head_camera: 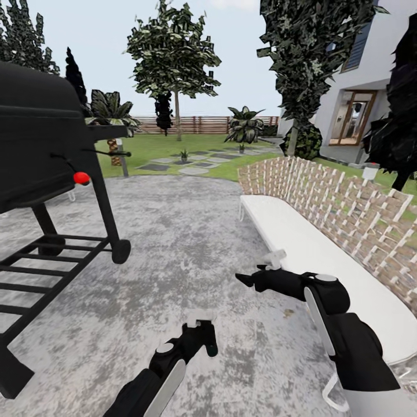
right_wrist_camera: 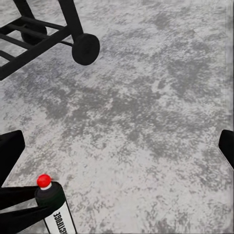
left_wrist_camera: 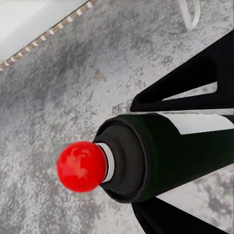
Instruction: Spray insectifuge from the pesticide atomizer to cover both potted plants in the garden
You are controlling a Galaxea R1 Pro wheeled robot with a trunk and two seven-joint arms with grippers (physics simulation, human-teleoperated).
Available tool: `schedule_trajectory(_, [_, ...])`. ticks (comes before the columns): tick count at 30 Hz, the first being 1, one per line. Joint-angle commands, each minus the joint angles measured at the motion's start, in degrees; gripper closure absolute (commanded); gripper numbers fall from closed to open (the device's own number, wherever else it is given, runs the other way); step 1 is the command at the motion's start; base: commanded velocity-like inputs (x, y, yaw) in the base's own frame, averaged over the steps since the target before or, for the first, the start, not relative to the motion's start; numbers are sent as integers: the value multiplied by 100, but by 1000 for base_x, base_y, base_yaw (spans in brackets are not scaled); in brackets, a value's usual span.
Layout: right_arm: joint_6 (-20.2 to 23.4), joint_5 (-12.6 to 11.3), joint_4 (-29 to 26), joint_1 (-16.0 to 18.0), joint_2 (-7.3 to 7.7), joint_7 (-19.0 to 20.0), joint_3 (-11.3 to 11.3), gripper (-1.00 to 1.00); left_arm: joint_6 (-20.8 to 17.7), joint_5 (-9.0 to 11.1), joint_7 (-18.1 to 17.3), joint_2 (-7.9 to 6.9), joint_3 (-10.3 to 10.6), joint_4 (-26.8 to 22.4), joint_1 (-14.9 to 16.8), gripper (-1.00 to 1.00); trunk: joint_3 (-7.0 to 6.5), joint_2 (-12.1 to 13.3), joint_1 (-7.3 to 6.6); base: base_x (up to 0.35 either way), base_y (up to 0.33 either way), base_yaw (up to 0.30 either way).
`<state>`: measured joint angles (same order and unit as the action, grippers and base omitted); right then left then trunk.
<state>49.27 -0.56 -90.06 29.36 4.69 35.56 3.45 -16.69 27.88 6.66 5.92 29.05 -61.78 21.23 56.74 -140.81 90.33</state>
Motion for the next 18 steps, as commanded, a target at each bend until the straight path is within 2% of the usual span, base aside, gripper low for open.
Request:
schedule_trajectory(1, [30,-5,-10,3,4,9,-2,-100,-21,60,51,-3,13,-10,4,100,6,-2,2,336,96,-35])
schedule_trajectory(9, [-28,-6,-18,0,6,19,-14,-100,-22,61,95,-3,4,12,4,100,6,-2,2,324,159,-12])
schedule_trajectory(10, [-139,-6,-49,-7,6,22,-9,-100,-15,77,95,3,-113,71,4,100,6,-2,2,310,206,-1])
schedule_trajectory(11, [-178,-6,-55,-11,6,22,-10,-100,-13,80,93,4,-144,83,4,100,6,-2,2,308,208,0])
schedule_trajectory(18, [-445,-6,-80,-17,6,1,-14,-100,-9,79,67,6,-193,144,4,100,6,-2,2,306,193,0])
